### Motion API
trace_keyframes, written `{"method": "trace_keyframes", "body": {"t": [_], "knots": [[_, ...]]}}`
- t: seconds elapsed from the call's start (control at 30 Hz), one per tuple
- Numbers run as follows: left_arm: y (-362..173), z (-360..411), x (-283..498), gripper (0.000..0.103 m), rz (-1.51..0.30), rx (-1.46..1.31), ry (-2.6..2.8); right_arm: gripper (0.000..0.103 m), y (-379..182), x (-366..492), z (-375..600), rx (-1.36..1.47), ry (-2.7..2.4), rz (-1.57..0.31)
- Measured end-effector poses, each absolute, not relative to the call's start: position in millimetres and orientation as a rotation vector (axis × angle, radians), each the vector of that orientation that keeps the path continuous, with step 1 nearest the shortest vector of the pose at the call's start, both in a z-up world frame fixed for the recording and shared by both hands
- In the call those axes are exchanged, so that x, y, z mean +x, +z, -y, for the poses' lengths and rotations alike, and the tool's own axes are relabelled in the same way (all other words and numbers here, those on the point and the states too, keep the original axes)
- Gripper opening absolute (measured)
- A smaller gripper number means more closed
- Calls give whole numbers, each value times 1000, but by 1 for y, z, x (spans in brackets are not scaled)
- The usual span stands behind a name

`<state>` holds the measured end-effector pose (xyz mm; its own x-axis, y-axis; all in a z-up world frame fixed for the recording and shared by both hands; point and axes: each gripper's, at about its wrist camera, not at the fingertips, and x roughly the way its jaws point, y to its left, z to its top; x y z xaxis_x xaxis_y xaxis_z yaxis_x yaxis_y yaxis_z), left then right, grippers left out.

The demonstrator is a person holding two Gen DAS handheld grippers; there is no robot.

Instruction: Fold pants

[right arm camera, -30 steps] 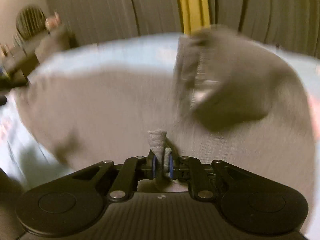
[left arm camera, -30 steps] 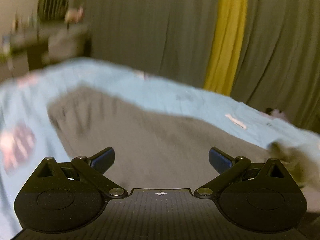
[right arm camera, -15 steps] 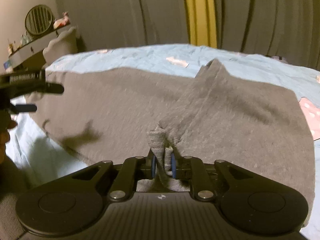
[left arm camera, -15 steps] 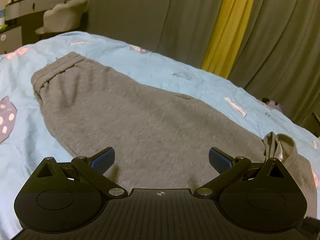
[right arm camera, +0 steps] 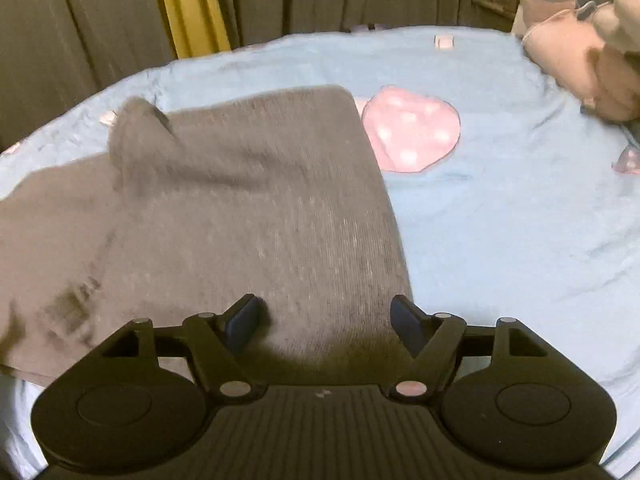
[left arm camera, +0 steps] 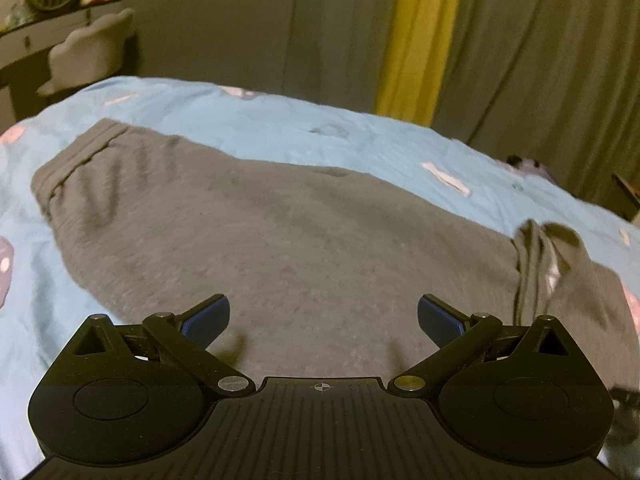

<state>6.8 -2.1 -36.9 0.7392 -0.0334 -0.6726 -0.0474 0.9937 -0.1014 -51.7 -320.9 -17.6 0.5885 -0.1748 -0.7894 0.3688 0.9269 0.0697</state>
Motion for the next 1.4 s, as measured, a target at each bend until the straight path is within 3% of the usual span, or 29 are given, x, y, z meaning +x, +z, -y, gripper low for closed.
{"method": "trace_keyframes", "body": {"t": [0.07,0.1,0.17,0.3,0.57,0.63,0.77,0.83,1.17,1.23,1.4], "knots": [[-35,10,5,103,-735,-89,-46,89,-6,-60,321,287,-243,-827],[-33,15,4,103,-730,-74,-68,100,-2,-66,323,313,-226,-781],[-29,31,2,103,-718,-47,-131,99,-2,-69,324,299,-273,-756],[-25,71,11,103,-747,-14,-258,99,-31,-45,330,327,-349,-1035],[-34,151,44,103,-824,81,-499,99,-13,-86,375,553,-490,-857],[-42,160,51,87,-868,64,-521,99,-23,-86,386,656,-463,-874],[-66,159,72,75,-1017,-27,-521,99,-29,-75,383,639,-463,-906],[-72,158,77,64,-1049,-47,-520,99,-29,-69,382,612,-455,-907],[-61,137,55,57,-1108,-198,-625,99,-27,-67,380,599,-437,-913],[-66,139,52,43,-1135,-172,-626,99,-28,-66,380,596,-440,-915],[-75,139,49,29,-1172,-197,-621,99,-27,-67,379,591,-444,-913]]}}
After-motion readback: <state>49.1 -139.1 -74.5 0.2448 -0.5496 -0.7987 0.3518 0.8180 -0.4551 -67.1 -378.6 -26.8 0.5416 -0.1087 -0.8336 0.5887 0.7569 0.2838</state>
